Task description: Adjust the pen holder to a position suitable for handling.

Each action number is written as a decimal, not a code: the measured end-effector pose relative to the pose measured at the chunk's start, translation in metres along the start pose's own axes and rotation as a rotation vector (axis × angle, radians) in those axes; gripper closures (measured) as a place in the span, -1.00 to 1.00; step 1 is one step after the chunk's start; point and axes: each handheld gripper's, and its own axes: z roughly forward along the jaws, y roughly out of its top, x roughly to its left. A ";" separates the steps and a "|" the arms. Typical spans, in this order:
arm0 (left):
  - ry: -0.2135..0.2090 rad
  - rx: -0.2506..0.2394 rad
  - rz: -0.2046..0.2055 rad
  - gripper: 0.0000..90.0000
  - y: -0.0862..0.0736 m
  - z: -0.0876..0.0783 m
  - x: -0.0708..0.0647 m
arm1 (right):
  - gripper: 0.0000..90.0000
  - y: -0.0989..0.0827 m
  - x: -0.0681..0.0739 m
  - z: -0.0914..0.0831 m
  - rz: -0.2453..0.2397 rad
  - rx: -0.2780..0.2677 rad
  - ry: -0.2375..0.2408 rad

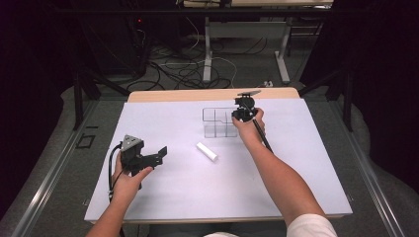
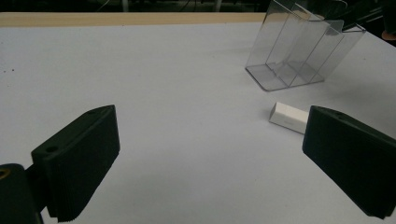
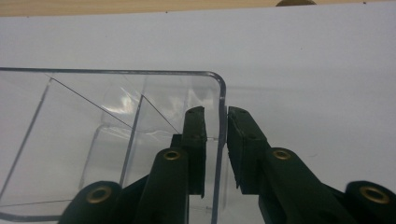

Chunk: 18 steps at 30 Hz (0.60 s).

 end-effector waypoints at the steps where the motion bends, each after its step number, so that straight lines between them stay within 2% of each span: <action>1: 0.000 0.002 0.001 -0.91 0.000 0.000 0.000 | 0.67 0.000 0.000 -0.001 -0.009 -0.004 0.005; 7: 0.006 0.003 -0.001 -0.91 0.000 0.001 0.000 | 0.45 0.000 -0.002 -0.011 -0.023 -0.031 0.055; 10: 0.004 0.003 0.000 -0.91 -0.001 0.001 0.000 | 0.35 -0.001 -0.002 -0.018 -0.050 -0.048 0.091; 12: 0.006 0.009 0.001 -0.91 0.000 0.001 0.000 | 0.29 -0.002 -0.002 -0.023 -0.081 -0.066 0.102; 18: 0.010 0.006 -0.001 -0.91 -0.001 0.001 0.000 | 0.12 -0.004 0.000 -0.039 -0.132 -0.100 0.144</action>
